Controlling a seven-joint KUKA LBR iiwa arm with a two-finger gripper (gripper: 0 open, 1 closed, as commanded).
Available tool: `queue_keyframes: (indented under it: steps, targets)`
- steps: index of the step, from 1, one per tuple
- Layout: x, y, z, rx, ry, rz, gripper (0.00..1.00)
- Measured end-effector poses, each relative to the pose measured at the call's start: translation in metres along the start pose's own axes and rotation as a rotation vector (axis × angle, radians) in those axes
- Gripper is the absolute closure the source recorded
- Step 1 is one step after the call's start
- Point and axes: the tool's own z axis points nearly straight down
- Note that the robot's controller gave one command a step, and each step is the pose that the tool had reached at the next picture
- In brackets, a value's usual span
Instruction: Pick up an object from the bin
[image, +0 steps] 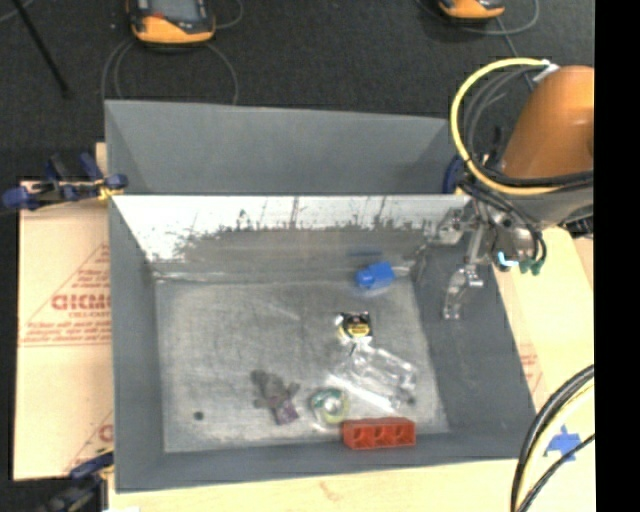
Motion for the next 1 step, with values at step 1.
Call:
queue_keyframes:
  steps: [1]
  targets:
    - [-0.0282,0.0719,0.1554,0.002,-0.010,-0.065,0.00]
